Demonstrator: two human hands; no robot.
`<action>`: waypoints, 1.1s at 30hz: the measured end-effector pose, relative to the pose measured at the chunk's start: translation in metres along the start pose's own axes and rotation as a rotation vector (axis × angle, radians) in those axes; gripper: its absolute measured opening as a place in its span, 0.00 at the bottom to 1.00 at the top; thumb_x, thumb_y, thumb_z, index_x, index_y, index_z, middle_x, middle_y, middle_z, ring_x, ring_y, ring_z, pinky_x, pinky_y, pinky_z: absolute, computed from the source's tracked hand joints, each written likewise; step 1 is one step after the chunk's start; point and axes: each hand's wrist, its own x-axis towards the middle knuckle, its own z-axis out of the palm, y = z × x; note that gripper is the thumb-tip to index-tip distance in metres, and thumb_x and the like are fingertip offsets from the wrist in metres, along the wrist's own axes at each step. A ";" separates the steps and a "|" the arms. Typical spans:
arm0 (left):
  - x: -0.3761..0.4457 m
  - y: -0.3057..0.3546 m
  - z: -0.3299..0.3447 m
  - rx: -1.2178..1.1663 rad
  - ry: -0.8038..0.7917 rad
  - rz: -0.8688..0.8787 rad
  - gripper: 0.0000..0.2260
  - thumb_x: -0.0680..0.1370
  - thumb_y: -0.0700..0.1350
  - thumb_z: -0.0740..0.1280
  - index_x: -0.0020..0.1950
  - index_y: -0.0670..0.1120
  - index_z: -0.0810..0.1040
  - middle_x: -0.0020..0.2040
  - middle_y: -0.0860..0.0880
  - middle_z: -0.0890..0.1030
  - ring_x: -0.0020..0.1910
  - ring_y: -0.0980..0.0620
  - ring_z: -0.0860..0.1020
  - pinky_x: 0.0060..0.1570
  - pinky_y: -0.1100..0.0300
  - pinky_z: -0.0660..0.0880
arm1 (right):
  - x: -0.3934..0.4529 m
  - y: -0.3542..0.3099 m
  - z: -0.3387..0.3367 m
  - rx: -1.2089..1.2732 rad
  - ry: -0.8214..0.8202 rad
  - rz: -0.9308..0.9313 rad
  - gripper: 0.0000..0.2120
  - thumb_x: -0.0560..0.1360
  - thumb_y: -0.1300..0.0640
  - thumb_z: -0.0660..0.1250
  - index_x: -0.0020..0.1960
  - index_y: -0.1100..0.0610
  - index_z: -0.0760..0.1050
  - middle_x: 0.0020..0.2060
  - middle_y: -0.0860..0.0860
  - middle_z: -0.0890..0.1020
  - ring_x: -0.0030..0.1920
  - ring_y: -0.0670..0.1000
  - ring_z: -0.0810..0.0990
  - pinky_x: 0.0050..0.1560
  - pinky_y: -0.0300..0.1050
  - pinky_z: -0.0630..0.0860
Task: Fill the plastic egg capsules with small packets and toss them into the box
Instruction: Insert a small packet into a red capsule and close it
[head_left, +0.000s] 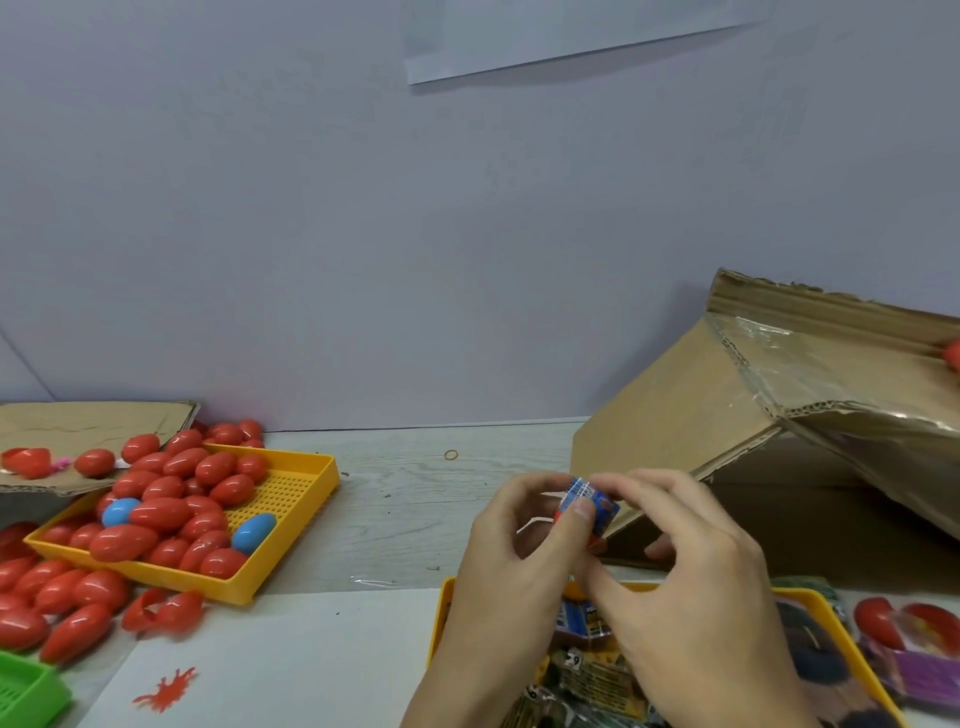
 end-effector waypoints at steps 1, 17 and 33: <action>-0.001 -0.001 0.001 0.010 -0.046 0.002 0.07 0.77 0.51 0.70 0.51 0.51 0.82 0.46 0.49 0.85 0.47 0.50 0.85 0.48 0.52 0.82 | 0.000 0.000 0.000 0.009 -0.007 -0.018 0.25 0.61 0.61 0.81 0.55 0.45 0.82 0.48 0.36 0.76 0.53 0.36 0.73 0.44 0.26 0.71; 0.001 -0.002 0.000 0.033 -0.139 0.011 0.10 0.74 0.56 0.68 0.47 0.51 0.82 0.37 0.45 0.83 0.31 0.47 0.77 0.33 0.56 0.75 | -0.002 0.002 0.001 0.007 -0.010 -0.067 0.27 0.64 0.64 0.79 0.61 0.48 0.81 0.53 0.35 0.75 0.53 0.36 0.73 0.45 0.26 0.72; 0.004 -0.003 0.003 -0.235 -0.134 -0.106 0.17 0.76 0.58 0.62 0.52 0.48 0.84 0.43 0.36 0.85 0.44 0.40 0.85 0.40 0.58 0.81 | -0.004 0.000 0.004 0.234 0.004 0.004 0.25 0.64 0.67 0.79 0.58 0.51 0.82 0.50 0.39 0.77 0.44 0.31 0.77 0.35 0.20 0.72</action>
